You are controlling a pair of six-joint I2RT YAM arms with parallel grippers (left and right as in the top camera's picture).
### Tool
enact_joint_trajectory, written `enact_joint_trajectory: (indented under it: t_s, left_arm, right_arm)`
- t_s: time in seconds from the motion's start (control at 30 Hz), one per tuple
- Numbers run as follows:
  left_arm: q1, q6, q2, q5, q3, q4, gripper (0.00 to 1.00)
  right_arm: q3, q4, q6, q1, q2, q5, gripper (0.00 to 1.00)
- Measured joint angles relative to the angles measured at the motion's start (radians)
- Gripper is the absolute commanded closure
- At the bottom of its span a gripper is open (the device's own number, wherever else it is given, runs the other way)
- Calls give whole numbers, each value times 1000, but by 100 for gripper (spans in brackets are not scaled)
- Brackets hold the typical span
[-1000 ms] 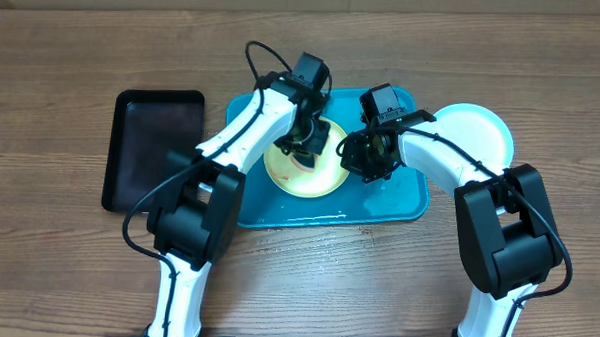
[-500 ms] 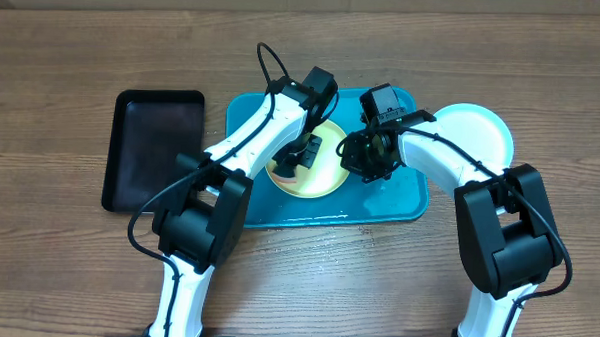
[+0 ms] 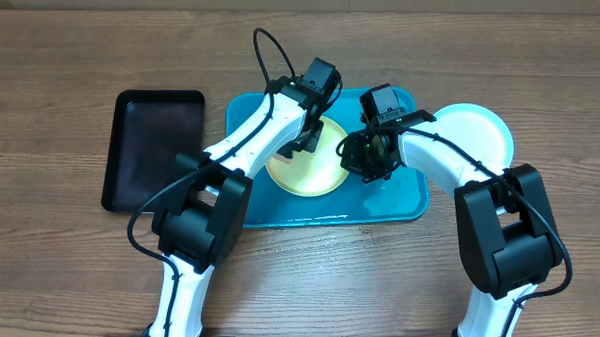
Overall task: Clean dirty plates on tray and stack at the side
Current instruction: 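Continue scrubbing the yellow plate in circles with the left gripper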
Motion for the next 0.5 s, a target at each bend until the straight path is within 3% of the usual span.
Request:
enact_joint_trajectory:
  t_s: [0.23,0.5]
  left_arm:
    - [3,3,0,243,0,8,96]
    - [3,76,0,370,0,-104,96]
  right_arm:
    - [0,1,-1,0,0,1,96]
    - [0,0,-7,0,0,1,96]
